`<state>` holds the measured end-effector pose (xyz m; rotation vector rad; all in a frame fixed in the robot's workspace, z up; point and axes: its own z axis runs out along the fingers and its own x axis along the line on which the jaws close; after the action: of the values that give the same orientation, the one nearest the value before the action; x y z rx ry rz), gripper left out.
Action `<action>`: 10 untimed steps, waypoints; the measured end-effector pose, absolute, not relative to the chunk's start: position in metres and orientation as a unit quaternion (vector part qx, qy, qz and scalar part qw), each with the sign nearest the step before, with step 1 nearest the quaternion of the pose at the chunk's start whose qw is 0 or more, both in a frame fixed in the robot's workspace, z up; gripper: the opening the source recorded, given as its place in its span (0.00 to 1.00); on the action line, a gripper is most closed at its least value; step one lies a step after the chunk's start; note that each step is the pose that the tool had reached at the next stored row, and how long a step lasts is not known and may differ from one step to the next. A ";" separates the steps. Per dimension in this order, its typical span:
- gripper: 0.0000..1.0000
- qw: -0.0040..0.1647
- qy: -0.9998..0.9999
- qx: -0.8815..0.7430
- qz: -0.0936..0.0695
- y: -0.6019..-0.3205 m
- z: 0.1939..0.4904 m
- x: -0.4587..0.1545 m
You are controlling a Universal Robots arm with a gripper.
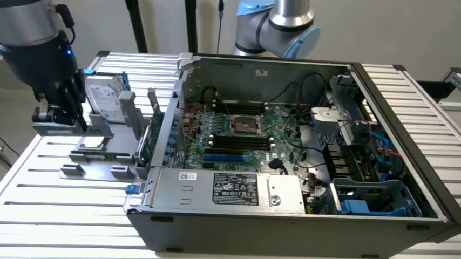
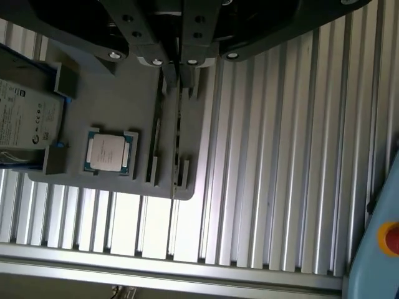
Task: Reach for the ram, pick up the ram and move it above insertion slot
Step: 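Pick up the ram and move it above insertion slot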
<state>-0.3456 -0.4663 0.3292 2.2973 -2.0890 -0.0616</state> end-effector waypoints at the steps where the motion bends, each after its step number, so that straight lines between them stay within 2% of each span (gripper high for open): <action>1: 0.13 0.018 -0.672 0.740 -0.020 -0.466 0.334 -0.345; 10: 0.13 0.018 -0.671 0.741 -0.020 -0.446 0.375 -0.336</action>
<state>-0.3359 -0.4459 0.3746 2.2999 -2.0855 -0.0613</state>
